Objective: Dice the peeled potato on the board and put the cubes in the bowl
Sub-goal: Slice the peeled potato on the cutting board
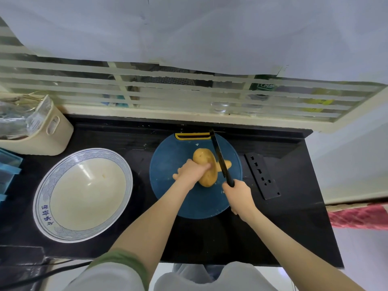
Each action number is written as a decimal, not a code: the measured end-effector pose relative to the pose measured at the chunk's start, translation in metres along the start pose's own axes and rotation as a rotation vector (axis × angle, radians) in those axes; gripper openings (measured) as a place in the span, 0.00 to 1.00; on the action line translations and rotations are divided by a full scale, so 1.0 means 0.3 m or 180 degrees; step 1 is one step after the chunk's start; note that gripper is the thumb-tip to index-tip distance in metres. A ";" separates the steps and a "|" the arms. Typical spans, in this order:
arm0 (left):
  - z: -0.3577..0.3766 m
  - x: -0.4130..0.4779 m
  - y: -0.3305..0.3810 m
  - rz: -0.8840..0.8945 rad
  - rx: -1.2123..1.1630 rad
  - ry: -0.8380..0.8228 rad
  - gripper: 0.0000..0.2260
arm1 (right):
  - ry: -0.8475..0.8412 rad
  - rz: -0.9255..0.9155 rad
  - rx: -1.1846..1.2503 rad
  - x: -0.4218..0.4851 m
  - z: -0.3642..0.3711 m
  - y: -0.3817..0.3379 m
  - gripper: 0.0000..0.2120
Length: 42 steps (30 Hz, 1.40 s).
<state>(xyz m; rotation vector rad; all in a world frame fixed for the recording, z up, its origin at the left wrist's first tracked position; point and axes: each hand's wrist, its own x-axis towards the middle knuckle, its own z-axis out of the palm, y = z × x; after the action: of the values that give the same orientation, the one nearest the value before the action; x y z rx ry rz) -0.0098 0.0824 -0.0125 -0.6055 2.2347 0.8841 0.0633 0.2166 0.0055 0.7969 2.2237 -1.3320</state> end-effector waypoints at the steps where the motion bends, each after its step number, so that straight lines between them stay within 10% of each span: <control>1: 0.002 0.004 -0.002 -0.0002 -0.0076 0.0005 0.30 | 0.0003 0.0016 0.0052 -0.001 0.000 -0.001 0.08; 42: -0.068 -0.009 -0.113 -0.0032 0.0308 -0.0039 0.35 | -0.0682 0.0395 0.0119 -0.015 0.142 -0.072 0.10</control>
<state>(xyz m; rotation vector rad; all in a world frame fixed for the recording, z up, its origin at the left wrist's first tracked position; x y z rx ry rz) 0.0047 0.0455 -0.0135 -0.5643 2.2471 0.7679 0.0552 0.1694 0.0033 0.7540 1.9576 -1.3357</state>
